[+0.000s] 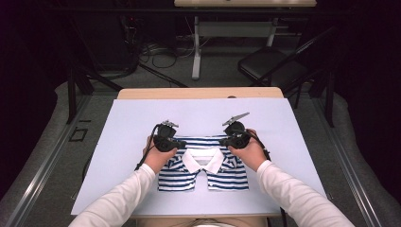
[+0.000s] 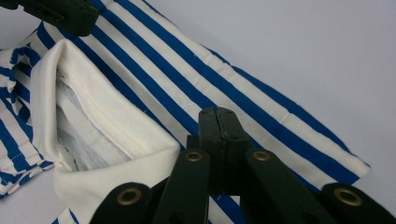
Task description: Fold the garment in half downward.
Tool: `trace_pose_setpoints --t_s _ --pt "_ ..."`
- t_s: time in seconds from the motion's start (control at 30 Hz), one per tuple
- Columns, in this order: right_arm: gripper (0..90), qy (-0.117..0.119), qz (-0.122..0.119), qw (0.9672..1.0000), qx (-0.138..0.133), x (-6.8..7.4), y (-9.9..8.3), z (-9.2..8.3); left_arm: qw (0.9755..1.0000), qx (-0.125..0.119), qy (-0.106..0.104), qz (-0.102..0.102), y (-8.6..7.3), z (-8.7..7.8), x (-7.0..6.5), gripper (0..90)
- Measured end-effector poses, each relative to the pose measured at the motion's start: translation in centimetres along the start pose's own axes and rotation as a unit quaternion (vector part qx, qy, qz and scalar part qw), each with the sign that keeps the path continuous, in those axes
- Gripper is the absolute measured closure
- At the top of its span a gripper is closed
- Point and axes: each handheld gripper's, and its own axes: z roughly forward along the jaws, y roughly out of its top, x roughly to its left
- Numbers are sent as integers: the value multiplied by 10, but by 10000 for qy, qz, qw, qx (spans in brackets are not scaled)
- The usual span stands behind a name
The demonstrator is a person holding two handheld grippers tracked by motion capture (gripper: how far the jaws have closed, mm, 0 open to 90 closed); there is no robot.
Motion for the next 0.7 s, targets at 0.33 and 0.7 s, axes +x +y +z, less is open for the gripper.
trace_pose_setpoints --t_s 0.33,0.7 --pt "900 203 -1 9998 45 5 -8 3 9998 101 -139 119 -5 1 -7 900" --pt "900 387 17 9992 49 12 -17 -8 9993 62 -237 269 -14 -8 -16 900"
